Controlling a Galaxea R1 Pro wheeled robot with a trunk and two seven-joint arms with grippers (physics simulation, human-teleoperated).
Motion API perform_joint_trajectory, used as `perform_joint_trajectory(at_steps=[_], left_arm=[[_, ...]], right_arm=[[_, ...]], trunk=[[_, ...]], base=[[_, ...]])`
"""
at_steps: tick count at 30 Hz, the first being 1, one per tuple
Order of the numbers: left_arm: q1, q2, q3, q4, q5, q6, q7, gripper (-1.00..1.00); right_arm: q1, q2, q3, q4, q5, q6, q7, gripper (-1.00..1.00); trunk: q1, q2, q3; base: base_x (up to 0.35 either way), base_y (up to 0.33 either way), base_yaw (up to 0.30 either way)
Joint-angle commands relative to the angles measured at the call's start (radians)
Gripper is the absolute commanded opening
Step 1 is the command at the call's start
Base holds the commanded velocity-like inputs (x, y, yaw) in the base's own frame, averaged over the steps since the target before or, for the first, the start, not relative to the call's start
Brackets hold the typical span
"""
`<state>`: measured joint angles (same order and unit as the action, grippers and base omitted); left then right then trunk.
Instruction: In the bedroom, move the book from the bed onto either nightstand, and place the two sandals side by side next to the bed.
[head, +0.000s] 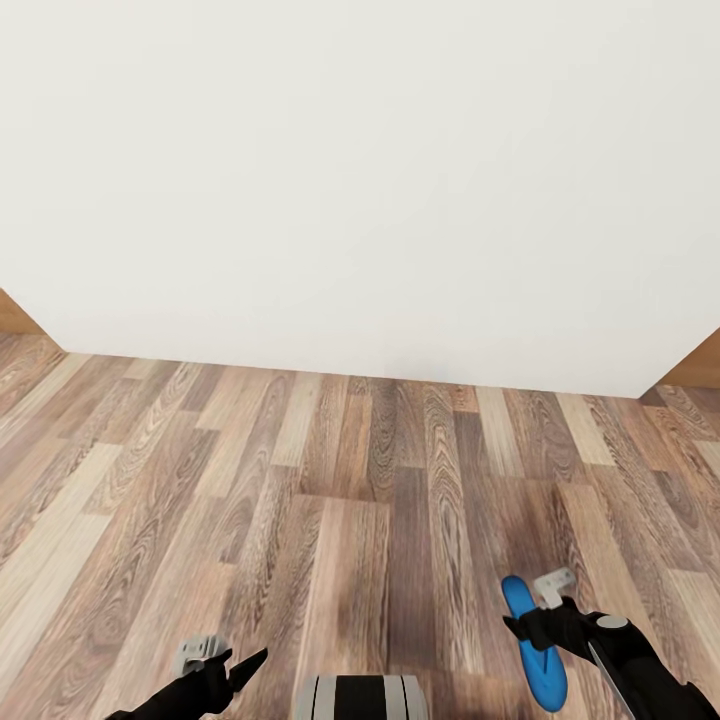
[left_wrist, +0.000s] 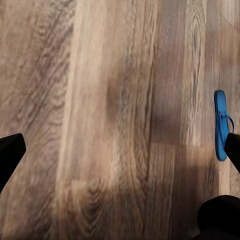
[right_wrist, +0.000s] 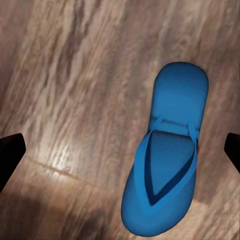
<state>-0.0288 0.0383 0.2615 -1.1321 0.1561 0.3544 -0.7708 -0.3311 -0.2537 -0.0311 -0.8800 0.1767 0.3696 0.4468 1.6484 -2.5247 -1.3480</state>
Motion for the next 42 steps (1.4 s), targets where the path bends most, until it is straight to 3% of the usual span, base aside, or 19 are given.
perform_joint_trajectory(at_steps=[1,10,17,31,42], left_arm=[[0.0,0.0,0.001,0.0,0.008,0.009,-0.002,1.0],[0.0,0.0,0.001,0.0,0.008,0.009,-0.002,1.0],[0.0,0.0,0.001,0.0,0.008,0.009,-0.002,1.0],[0.0,0.0,0.001,0.0,0.008,0.009,-0.002,1.0],[0.0,0.0,0.001,0.0,0.008,0.009,-0.002,1.0]], right_arm=[[0.0,0.001,-0.003,-0.002,0.01,0.003,0.009,1.0],[0.0,-0.003,-0.012,-0.002,0.01,0.003,0.009,1.0],[0.0,-0.005,-0.05,-0.002,0.01,0.004,0.009,1.0],[0.0,-0.006,-0.058,-0.002,0.01,0.004,0.009,1.0],[0.0,-0.006,-0.058,-0.002,0.01,0.004,0.009,1.0]], trunk=[[0.0,-0.001,-0.005],[0.004,-0.003,-0.039],[0.007,-0.004,-0.067],[0.014,-0.008,-0.121],[0.014,-0.008,-0.121]], base=[[0.0,0.0,0.0],[0.0,0.0,0.0],[0.0,0.0,0.0],[0.0,0.0,0.0],[0.0,0.0,0.0]])
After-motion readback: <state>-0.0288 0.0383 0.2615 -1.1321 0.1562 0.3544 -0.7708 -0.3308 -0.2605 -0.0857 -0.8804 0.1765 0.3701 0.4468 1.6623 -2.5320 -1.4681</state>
